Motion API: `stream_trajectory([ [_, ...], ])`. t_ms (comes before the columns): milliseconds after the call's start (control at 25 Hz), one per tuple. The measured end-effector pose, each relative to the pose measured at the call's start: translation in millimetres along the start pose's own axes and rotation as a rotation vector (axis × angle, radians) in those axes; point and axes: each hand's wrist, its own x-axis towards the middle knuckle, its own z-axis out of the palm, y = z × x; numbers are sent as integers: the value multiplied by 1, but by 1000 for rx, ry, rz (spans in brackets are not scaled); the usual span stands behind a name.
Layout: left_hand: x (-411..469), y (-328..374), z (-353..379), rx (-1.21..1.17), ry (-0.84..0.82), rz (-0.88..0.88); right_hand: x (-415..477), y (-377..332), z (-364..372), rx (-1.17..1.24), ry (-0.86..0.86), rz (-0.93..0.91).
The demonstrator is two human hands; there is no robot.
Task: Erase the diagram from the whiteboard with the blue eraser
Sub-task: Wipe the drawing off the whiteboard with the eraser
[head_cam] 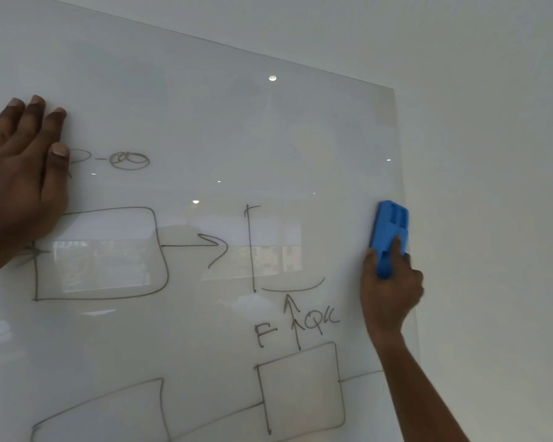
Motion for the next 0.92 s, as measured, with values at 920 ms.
stream_trajectory([
  [920,-2,35,-29,191,-21,92,-42,32,-19,-17,-3,-119],
])
